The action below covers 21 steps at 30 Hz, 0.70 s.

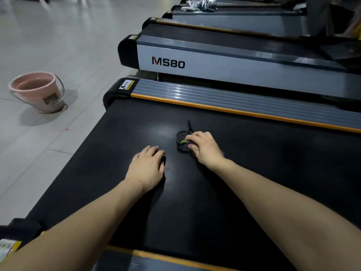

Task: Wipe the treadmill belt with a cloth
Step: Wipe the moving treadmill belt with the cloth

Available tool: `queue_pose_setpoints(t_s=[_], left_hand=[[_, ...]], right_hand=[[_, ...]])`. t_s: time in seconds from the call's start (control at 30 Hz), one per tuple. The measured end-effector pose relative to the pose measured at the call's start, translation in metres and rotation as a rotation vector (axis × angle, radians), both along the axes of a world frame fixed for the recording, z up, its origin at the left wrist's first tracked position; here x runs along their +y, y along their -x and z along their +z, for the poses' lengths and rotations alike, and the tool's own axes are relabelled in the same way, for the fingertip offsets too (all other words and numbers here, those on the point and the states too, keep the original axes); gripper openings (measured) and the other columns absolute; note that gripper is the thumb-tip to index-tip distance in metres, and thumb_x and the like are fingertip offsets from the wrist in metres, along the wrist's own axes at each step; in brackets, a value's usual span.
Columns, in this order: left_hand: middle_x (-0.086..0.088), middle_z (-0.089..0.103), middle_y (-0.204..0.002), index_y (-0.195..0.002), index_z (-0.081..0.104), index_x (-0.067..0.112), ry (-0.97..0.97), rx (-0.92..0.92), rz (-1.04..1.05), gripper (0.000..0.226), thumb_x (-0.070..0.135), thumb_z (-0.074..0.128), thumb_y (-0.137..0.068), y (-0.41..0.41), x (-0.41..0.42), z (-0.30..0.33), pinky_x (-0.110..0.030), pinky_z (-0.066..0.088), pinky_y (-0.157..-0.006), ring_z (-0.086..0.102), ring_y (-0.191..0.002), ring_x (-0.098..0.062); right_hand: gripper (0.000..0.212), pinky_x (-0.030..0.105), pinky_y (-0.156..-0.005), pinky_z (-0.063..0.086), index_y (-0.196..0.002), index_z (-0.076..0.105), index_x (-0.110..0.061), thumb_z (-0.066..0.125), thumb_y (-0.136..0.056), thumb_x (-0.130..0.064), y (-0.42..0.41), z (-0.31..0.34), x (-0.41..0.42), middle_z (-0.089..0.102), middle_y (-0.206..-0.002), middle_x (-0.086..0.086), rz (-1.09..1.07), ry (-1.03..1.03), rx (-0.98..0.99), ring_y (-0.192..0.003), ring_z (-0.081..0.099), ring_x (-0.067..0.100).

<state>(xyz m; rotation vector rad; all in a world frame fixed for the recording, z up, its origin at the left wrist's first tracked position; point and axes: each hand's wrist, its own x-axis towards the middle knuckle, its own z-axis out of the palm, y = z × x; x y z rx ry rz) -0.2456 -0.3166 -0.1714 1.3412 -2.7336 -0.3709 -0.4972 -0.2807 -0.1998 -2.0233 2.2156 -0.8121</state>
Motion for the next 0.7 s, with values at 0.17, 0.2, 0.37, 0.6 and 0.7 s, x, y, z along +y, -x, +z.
queue_pose_setpoints(t_s=[0.17,0.2,0.37,0.6,0.7], left_hand=[[0.007,0.036,-0.158,-0.14,0.047,0.035,0.027,-0.017,0.054,0.039,0.039,0.036,-0.103,0.016,-0.025,-0.003,-0.039,0.025,-0.119,0.023,-0.151,-0.021],[0.007,0.036,-0.158,-0.14,0.047,0.035,0.03,-0.013,0.066,0.039,0.039,0.036,-0.103,0.019,-0.029,-0.004,-0.039,0.024,-0.119,0.022,-0.151,-0.021],[0.009,0.038,-0.156,-0.145,0.043,0.042,0.083,-0.071,0.118,0.045,0.045,0.034,-0.101,0.025,-0.051,-0.008,-0.042,0.028,-0.116,0.027,-0.149,-0.019],[0.009,0.034,-0.161,-0.15,0.038,0.045,0.048,-0.091,0.104,0.048,0.044,0.031,-0.103,0.021,-0.055,-0.016,-0.044,0.024,-0.122,0.025,-0.152,-0.021],[0.009,0.03,-0.163,-0.152,0.036,0.044,0.016,-0.072,0.098,0.048,0.042,0.035,-0.104,0.02,-0.054,-0.014,-0.044,0.019,-0.123,0.02,-0.154,-0.02]], right_hand=[[0.023,0.042,-0.098,0.044,-0.115,0.07,-0.027,0.066,-0.092,-0.025,0.05,-0.003,-0.064,0.067,-0.116,-0.003,0.016,0.015,0.047,-0.105,0.053,0.031],[0.023,0.041,-0.1,0.043,-0.115,0.069,-0.026,0.066,-0.093,-0.025,0.058,-0.002,-0.077,0.067,-0.117,-0.002,0.006,0.016,0.043,-0.107,0.052,0.03],[0.024,0.036,-0.104,0.039,-0.118,0.069,-0.023,0.064,-0.095,-0.025,0.077,-0.009,-0.118,0.067,-0.117,0.0,-0.026,0.057,0.063,-0.11,0.05,0.03],[0.024,0.037,-0.1,0.038,-0.119,0.066,-0.025,0.06,-0.096,-0.029,0.076,0.0,-0.145,0.065,-0.112,0.007,-0.148,0.008,0.043,-0.111,0.053,0.033],[0.023,0.038,-0.094,0.043,-0.116,0.066,-0.029,0.063,-0.093,-0.035,0.06,0.016,-0.121,0.066,-0.109,0.006,-0.139,-0.04,0.038,-0.11,0.057,0.031]])
